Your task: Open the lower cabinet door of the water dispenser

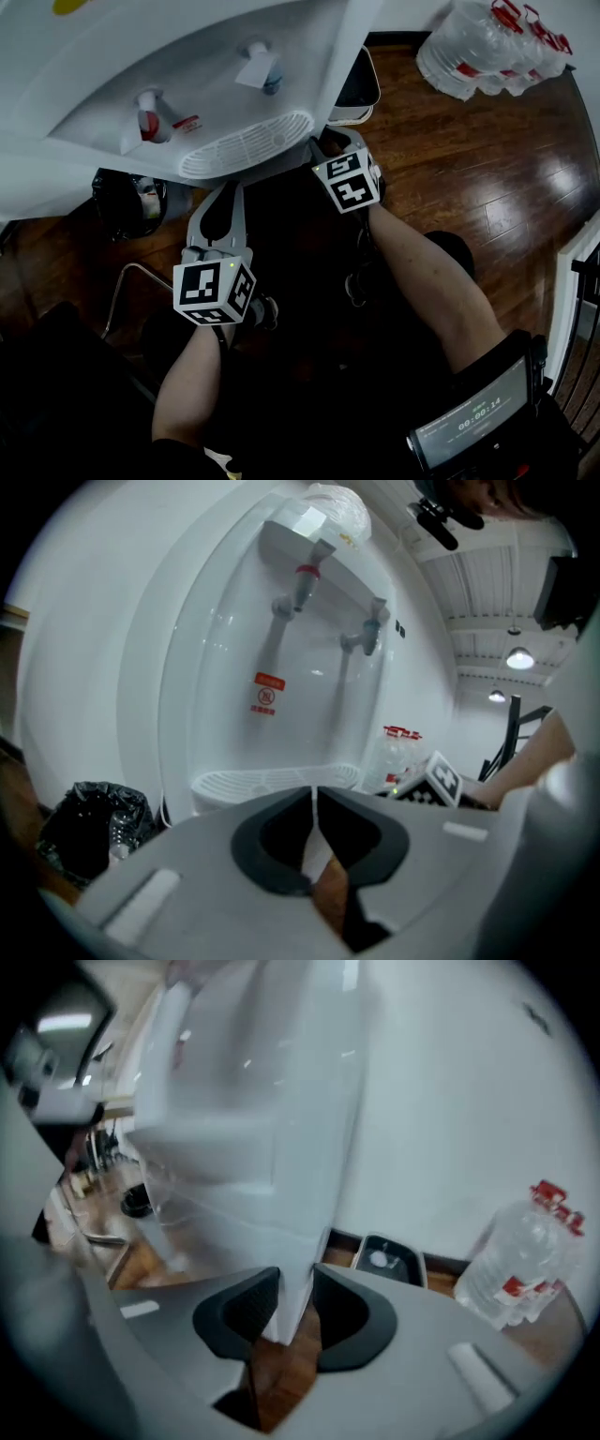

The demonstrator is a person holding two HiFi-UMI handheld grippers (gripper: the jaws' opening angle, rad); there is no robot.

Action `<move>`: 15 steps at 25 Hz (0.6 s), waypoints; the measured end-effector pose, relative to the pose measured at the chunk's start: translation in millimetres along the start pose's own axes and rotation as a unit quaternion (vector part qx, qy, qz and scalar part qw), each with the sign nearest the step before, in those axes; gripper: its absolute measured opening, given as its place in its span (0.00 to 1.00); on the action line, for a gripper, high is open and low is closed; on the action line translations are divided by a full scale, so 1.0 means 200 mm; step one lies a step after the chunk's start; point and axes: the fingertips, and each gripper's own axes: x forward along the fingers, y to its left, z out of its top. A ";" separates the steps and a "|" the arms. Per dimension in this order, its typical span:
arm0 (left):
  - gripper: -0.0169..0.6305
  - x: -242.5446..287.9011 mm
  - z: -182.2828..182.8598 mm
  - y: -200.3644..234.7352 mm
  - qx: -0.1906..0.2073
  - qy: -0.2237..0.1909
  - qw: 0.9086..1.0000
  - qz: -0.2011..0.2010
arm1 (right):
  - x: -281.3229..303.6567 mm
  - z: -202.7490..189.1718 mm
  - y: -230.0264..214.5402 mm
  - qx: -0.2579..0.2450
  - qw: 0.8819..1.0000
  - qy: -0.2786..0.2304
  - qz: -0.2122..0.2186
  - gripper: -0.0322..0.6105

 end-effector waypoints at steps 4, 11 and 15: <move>0.08 -0.01 0.01 0.00 0.007 0.003 1.000 0.002 | -0.01 0.04 -0.04 0.025 1.000 -0.008 -0.012 0.22; 0.08 -0.01 0.02 0.04 0.010 -0.006 1.000 0.010 | -0.02 0.04 -0.03 0.020 1.000 -0.009 -0.010 0.22; 0.08 -0.01 0.02 0.04 0.019 -0.004 1.000 0.012 | -0.09 0.05 -0.02 0.031 0.999 -0.018 -0.003 0.22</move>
